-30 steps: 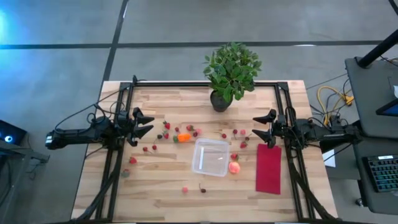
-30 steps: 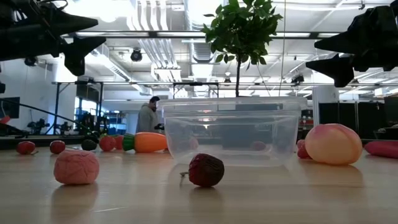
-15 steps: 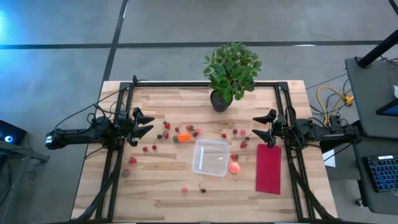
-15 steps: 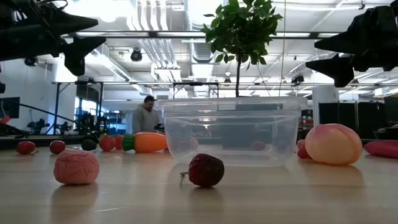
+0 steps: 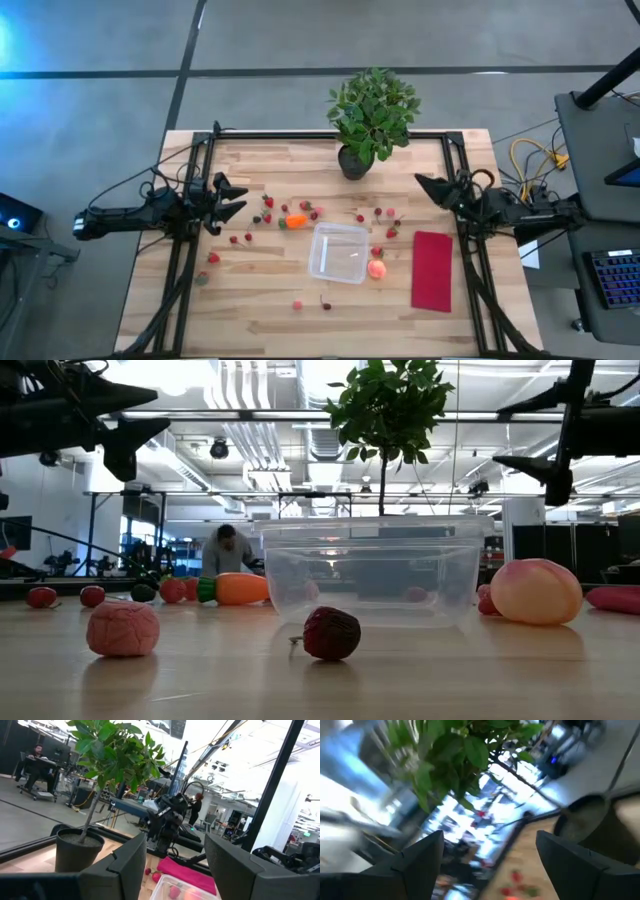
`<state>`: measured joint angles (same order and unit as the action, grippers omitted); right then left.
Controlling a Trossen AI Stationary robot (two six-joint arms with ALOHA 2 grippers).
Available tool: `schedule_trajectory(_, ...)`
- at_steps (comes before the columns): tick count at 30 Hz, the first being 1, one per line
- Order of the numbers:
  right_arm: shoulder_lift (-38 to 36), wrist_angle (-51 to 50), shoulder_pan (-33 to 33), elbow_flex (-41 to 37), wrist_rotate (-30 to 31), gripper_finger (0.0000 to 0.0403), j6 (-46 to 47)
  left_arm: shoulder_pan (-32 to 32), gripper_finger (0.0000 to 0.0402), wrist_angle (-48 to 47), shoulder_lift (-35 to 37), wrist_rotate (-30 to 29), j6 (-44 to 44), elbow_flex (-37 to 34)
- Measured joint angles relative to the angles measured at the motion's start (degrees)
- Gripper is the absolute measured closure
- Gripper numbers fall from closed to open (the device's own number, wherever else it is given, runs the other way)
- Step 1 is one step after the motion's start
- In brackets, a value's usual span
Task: Pick and placing Produce into tupperware
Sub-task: Put the pink peach into the transparent bin
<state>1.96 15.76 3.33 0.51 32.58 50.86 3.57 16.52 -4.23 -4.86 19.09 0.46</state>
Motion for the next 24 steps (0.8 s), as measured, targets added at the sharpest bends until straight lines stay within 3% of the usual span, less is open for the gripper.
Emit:
schedule_trajectory(3,-0.1,0.7,0.0,0.0,1.7,0.0096,5.0,0.0,0.0214,1.5,0.0,0.0,0.0,0.0)
schedule_trajectory(10,3.8,22.7,0.0,0.0,-2.2,0.0093,-12.2,0.0,0.0214,3.9,0.0,-0.1,3.6,0.0)
schedule_trajectory(15,10.7,36.7,0.0,1.0,-11.5,0.0096,-17.5,0.0,0.0214,4.4,0.0,-0.2,11.9,0.0)
schedule_trajectory(20,22.8,36.6,0.0,10.2,-13.5,0.0092,-11.8,0.0,0.0214,5.1,0.0,-0.4,11.9,0.0)
schedule_trajectory(24,34.4,33.9,0.0,21.9,-25.4,0.0094,-13.3,0.0,0.0214,5.6,0.0,-1.8,11.6,0.0)
